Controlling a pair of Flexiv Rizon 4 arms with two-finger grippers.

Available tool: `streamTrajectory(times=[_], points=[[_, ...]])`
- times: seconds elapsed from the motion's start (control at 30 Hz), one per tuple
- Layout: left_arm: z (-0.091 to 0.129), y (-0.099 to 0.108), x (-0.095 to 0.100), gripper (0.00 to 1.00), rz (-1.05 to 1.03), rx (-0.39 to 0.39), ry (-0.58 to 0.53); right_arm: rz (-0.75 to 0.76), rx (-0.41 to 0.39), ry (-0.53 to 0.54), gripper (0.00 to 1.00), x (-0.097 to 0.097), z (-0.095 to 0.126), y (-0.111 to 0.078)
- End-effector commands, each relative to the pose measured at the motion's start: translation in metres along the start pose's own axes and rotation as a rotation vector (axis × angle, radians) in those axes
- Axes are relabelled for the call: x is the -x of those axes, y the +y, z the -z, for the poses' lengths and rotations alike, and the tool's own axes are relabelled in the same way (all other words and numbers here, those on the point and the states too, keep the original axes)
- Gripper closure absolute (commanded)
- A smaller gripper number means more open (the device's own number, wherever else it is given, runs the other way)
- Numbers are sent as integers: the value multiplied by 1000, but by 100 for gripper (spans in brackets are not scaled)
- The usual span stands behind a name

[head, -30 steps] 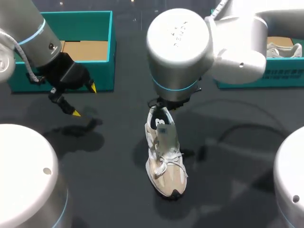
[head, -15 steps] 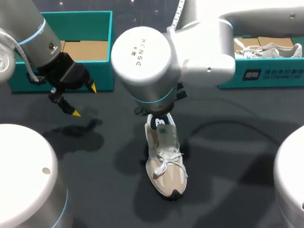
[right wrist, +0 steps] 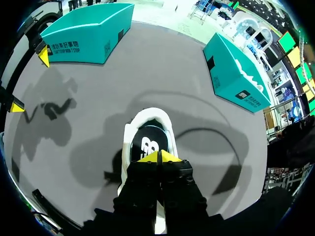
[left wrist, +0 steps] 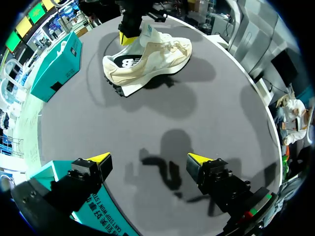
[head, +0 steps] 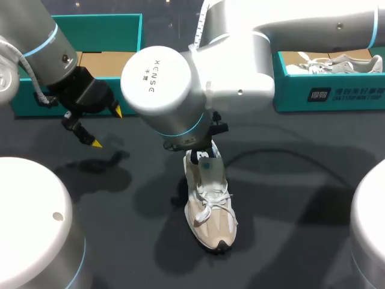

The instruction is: Take the shoe out of the shoebox, open the shoe tongue, remove and reinsert the insole, then place the shoe into the shoebox

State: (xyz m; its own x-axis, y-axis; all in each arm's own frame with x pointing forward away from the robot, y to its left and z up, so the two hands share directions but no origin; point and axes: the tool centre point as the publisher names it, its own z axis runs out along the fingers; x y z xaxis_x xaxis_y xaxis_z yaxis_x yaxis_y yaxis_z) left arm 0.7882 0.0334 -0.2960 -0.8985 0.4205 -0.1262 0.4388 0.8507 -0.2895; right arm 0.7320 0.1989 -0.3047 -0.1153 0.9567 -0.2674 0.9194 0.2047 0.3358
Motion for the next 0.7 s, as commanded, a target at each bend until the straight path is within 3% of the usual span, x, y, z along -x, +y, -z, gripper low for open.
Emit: streamTrajectory(times=[0.03,0.7], points=[[1,0,-2,0,0,2,-1,-2,-17,0,100,-6,-13,-4],[1,0,-2,0,0,2,-1,-58,-19,-11,100,-11,-55,-10]])
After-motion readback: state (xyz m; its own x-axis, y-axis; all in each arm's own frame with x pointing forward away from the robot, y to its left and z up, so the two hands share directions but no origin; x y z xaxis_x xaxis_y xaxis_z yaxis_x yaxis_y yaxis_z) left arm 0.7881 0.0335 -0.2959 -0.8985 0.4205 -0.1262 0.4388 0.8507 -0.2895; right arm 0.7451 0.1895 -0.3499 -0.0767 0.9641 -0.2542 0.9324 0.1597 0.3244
